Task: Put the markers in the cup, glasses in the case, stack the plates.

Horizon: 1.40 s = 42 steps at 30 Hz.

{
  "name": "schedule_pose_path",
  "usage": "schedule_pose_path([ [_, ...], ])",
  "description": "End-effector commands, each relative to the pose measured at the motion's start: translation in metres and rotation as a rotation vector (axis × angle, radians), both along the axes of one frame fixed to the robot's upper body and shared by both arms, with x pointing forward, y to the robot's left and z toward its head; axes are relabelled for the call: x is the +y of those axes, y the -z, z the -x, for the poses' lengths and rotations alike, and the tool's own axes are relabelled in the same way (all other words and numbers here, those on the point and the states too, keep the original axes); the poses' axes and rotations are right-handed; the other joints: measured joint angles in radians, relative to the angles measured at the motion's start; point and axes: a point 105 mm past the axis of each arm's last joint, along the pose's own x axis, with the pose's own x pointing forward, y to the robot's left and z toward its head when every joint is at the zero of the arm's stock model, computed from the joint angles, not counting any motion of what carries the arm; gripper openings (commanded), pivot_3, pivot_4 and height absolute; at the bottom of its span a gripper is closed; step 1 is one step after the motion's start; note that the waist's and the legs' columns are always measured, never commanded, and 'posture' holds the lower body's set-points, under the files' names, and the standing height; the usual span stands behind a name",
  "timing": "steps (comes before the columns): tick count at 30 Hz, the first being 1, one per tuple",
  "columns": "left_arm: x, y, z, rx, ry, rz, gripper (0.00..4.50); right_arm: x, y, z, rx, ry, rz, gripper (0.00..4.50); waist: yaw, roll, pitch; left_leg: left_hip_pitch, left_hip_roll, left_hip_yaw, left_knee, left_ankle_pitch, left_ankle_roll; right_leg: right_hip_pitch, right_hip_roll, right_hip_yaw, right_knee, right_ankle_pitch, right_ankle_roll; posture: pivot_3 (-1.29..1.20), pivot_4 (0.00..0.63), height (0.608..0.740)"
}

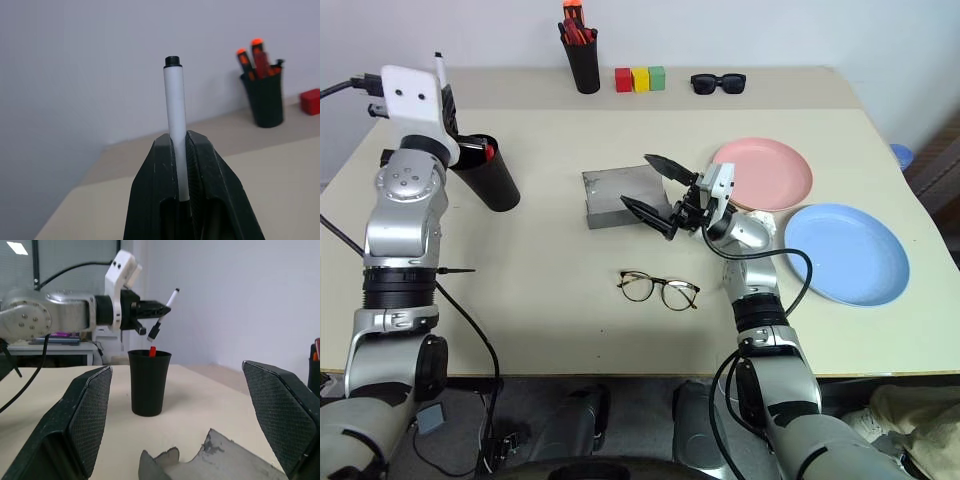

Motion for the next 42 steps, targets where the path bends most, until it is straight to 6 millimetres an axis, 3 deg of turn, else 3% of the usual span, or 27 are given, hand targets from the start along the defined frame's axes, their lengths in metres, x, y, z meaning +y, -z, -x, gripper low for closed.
schedule_pose_path([
  [1,0.002,-0.010,0.004,-0.053,-0.007,0.005,0.07,0.003,-0.012,0.001,-0.045,-0.007,-0.019,4.27,0.000,0.000,0.000,0.000,0.000,0.000,0.000,0.000,0.000,0.000,0.000,0.000,0.000,0.000,0.000,0.00,0.150,0.740],
  [9,-0.005,0.010,0.004,0.010,0.028,0.032,0.07,0.000,-0.011,0.002,-0.045,-0.006,-0.008,4.27,-0.001,0.000,0.000,0.000,0.000,0.000,0.000,0.000,0.000,0.000,0.000,0.000,0.000,0.000,0.000,0.00,0.150,0.740],
  [12,-0.008,0.016,0.004,0.045,0.049,0.040,1.15,-0.001,-0.010,0.001,-0.042,-0.003,-0.001,4.27,0.000,0.000,0.000,0.000,0.000,0.000,0.000,0.000,0.000,0.000,0.000,0.000,0.000,0.000,0.000,0.00,0.150,0.740],
  [17,-0.010,0.017,0.007,0.057,0.076,0.063,3.60,-0.002,-0.009,0.001,-0.038,0.000,0.007,4.27,-0.001,0.000,0.000,0.000,0.000,0.000,0.000,0.000,0.000,0.000,0.000,0.000,0.000,0.000,0.000,0.00,0.150,0.740],
  [21,-0.018,0.010,0.009,0.051,0.138,0.101,3.60,-0.004,-0.007,0.000,-0.034,0.013,0.013,4.27,0.000,0.000,0.000,0.000,0.000,0.000,0.000,0.000,0.000,0.000,0.000,0.000,0.000,0.000,0.000,0.00,0.150,0.740],
  [23,-0.032,-0.002,0.011,0.043,0.226,0.119,3.60,-0.009,-0.004,-0.001,-0.022,0.041,0.027,4.27,0.000,0.000,0.000,0.000,0.000,0.000,0.000,0.000,0.000,0.000,0.000,0.000,0.000,0.000,0.000,0.00,0.150,0.740],
  [26,-0.076,-0.004,0.014,0.164,0.514,0.123,3.60,-0.021,0.004,0.000,0.013,0.080,0.066,4.27,0.007,0.000,0.000,-0.001,0.000,0.000,0.000,0.000,0.000,0.000,0.000,0.000,0.000,0.000,0.000,0.00,0.150,0.740],
  [28,-0.111,-0.001,0.028,0.239,0.772,0.073,3.60,-0.031,0.012,0.006,0.041,0.101,0.110,4.27,0.008,0.000,0.000,-0.001,0.000,0.000,0.000,0.000,0.000,0.001,0.000,0.000,0.000,0.000,0.000,0.00,0.150,0.740],
  [31,-0.137,0.024,0.048,0.428,0.998,-0.076,3.60,-0.047,0.021,0.017,0.086,0.150,0.152,4.27,0.001,0.000,0.000,-0.001,0.000,0.000,0.000,0.000,0.000,0.001,0.000,0.000,-0.001,0.000,0.000,0.00,0.150,0.740],
  [36,-0.134,0.068,0.065,0.714,1.183,-0.274,3.60,-0.069,0.026,0.038,0.137,0.265,0.174,4.27,-0.015,0.001,0.000,0.001,0.000,0.000,-0.003,0.000,0.000,0.000,0.000,0.000,0.000,-0.001,-0.001,0.00,0.150,0.740],
  [42,-0.120,0.085,0.028,0.841,1.111,-0.396,3.60,-0.086,0.023,0.059,0.156,0.356,0.190,4.27,0.002,0.000,0.000,0.000,0.000,0.001,-0.002,0.000,0.000,0.000,0.000,0.000,0.000,-0.001,-0.001,0.00,0.150,0.740],
])
